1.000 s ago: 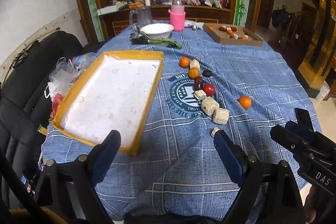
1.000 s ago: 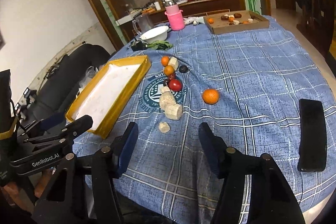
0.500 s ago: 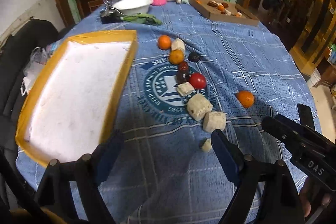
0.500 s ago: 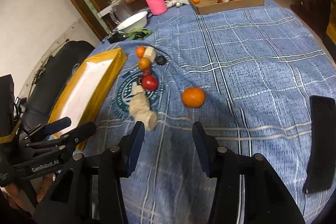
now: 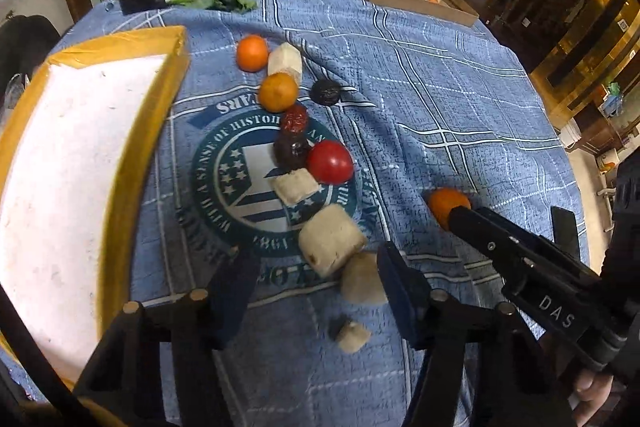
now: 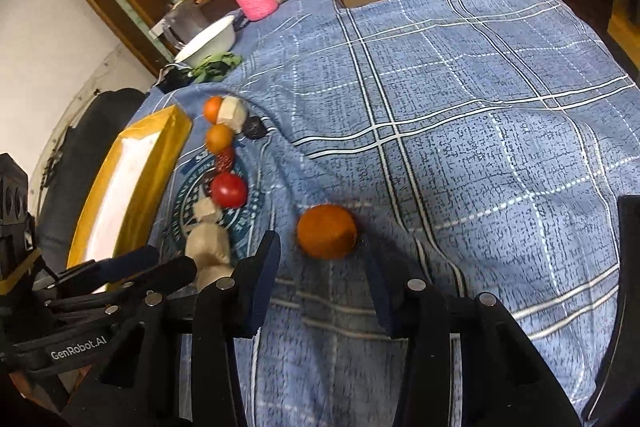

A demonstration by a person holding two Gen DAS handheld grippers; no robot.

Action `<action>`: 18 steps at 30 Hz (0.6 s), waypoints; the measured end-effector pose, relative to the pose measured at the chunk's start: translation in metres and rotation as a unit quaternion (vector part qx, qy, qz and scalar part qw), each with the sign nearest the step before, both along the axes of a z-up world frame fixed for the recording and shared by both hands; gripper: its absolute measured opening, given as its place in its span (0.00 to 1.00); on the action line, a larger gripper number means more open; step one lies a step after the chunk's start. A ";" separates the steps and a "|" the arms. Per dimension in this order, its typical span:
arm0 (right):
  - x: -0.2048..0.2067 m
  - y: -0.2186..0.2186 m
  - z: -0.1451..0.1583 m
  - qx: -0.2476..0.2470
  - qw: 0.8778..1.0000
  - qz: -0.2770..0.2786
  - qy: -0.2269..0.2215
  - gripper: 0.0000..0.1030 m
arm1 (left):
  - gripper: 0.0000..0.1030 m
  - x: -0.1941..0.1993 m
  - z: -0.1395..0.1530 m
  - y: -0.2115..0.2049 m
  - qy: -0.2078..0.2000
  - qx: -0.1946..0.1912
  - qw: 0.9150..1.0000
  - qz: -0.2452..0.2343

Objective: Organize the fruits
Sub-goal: 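Grasp an orange with the right tool while the left tool grasps a beige cylinder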

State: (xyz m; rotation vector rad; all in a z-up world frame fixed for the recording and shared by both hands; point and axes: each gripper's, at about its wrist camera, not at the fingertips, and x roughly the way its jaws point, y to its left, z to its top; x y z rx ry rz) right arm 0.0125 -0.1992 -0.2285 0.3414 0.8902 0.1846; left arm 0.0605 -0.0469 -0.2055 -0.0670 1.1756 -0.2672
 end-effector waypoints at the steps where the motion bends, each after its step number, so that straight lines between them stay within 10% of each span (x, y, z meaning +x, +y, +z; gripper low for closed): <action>1: 0.002 0.000 -0.002 0.001 1.000 0.000 0.002 0.40 | 0.59 0.003 -0.002 -0.001 0.004 -0.001 1.000 0.000; 18: 0.006 0.000 -0.004 0.003 1.000 0.004 -0.003 0.31 | 0.39 0.006 -0.003 -0.001 0.005 -0.036 0.999 -0.005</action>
